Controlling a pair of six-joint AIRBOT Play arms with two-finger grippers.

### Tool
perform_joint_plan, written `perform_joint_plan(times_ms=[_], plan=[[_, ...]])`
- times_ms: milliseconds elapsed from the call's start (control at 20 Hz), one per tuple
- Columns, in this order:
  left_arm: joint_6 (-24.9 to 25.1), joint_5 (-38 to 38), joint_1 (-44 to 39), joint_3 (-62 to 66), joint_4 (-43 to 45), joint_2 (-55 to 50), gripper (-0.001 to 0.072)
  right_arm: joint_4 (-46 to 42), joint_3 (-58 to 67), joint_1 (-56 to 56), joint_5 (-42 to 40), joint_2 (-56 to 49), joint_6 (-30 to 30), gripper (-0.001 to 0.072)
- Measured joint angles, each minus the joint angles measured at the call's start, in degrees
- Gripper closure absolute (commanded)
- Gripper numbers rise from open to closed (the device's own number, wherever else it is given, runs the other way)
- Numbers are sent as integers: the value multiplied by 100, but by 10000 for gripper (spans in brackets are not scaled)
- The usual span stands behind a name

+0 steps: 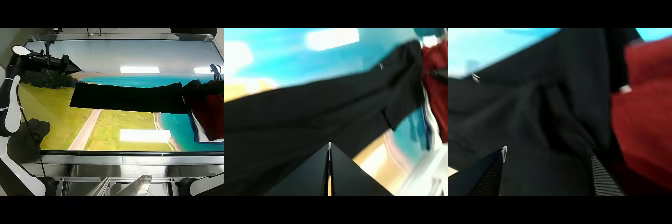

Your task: Fold the shirts.

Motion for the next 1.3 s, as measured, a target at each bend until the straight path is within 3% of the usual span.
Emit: perform_joint_plan(times_ms=[550,600,650,700,800,1050,1300], plan=[[302,223,-986,-328,20,-275,694,-232,59,195,2,-564,232,120],[330,291,-1032,-330,22,-286,694,-245,74,229,-35,-575,229,220],[345,352,-1078,-332,37,-293,694,-258,85,267,-101,-586,229,446],[356,391,-1123,-332,81,-297,694,-260,90,304,-162,-605,227,582],[385,435,-1213,-332,249,-302,694,-225,116,407,-168,-616,199,690],[411,581,-1349,-332,555,-306,694,-22,337,568,-94,-439,184,694],[426,1217,-1676,-323,1010,-378,695,227,656,715,195,122,236,694]])
